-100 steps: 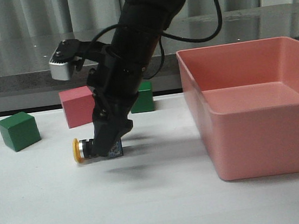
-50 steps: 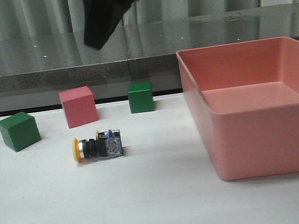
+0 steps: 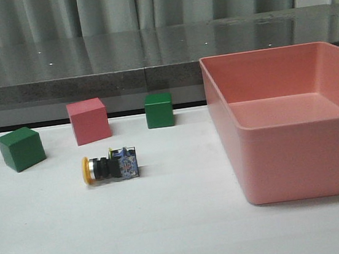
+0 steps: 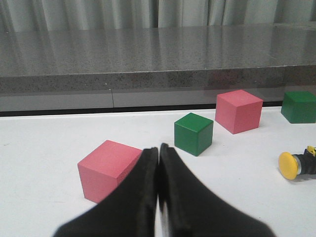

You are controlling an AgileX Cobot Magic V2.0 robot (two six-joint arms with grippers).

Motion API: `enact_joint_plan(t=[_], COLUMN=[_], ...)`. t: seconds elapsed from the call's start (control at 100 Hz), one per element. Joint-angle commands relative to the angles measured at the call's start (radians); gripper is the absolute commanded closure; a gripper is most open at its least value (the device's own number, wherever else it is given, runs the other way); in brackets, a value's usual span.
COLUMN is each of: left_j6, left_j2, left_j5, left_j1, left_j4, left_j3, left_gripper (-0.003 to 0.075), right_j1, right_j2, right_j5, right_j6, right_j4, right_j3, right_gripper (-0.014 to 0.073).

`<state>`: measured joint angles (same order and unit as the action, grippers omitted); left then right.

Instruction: Place and stand button with both arms

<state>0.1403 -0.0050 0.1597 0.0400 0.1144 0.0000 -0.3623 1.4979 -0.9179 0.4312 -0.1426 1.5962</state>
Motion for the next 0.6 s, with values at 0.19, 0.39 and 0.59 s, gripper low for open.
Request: enact_joint_plan(t=[0.19, 0.39, 0.59], left_j6=[0.007, 0.007, 0.007], left_j2=[-0.032, -0.032, -0.032], left_j5=[-0.085, -0.085, -0.085], left_j1=[0.000, 0.000, 0.000], left_j4=[0.002, 0.002, 0.002], left_j3=[0.030, 0.030, 0.030], left_gripper=[0.0739, 0.0739, 0.0739], right_j1=[0.144, 0.208, 0.229], right_j2=[-0.434, -0.725, -0.944], right_j5=[0.480, 0.681, 0.711], right_j6=[-0.082, -0.085, -0.085], right_j4=[0.007, 0.007, 0.007], right_j3=[-0.532, -0.865, -1.079], right_gripper=[0.0702, 0.0702, 0.0702])
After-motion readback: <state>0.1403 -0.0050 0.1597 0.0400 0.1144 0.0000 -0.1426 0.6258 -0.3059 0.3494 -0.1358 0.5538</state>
